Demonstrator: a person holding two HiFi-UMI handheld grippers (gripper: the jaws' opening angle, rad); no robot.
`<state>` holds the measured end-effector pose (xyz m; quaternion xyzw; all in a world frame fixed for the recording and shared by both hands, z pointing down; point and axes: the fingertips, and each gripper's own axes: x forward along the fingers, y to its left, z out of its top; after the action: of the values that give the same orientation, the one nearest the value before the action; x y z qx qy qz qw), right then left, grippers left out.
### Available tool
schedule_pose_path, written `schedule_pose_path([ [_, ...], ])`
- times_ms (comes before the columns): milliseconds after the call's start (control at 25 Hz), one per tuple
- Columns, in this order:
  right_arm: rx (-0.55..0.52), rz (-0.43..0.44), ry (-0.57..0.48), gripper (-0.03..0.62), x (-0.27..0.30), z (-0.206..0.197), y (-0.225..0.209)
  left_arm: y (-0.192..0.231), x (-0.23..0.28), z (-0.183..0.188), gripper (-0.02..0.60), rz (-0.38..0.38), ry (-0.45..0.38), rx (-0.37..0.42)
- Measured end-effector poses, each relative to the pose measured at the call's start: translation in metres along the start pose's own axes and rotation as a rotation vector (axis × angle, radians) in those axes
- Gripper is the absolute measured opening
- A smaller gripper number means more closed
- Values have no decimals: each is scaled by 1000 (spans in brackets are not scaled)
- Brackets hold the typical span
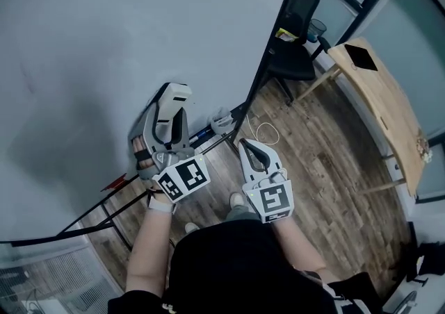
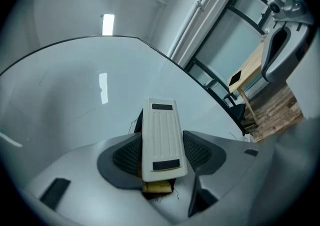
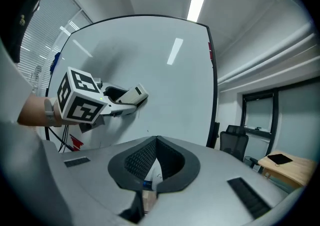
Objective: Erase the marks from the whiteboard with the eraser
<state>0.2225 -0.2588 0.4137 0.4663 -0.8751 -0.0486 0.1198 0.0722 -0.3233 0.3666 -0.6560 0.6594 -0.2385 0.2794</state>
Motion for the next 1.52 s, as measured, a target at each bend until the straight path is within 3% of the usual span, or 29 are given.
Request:
schedule_pose_path([
  [360, 37, -44, -9, 26, -12, -5, -48, -12, 31, 57, 265, 4, -72, 2],
  [640, 51, -55, 10, 26, -21, -15, -59, -19, 33, 57, 265, 32, -109, -5],
  [1240, 95, -54, 70, 26, -35, -38, -35, -85, 8, -46, 265, -144, 78, 1],
  [1520, 104, -46, 96, 26, -38, -48, -21, -107, -6, -91, 265, -209, 168, -34],
])
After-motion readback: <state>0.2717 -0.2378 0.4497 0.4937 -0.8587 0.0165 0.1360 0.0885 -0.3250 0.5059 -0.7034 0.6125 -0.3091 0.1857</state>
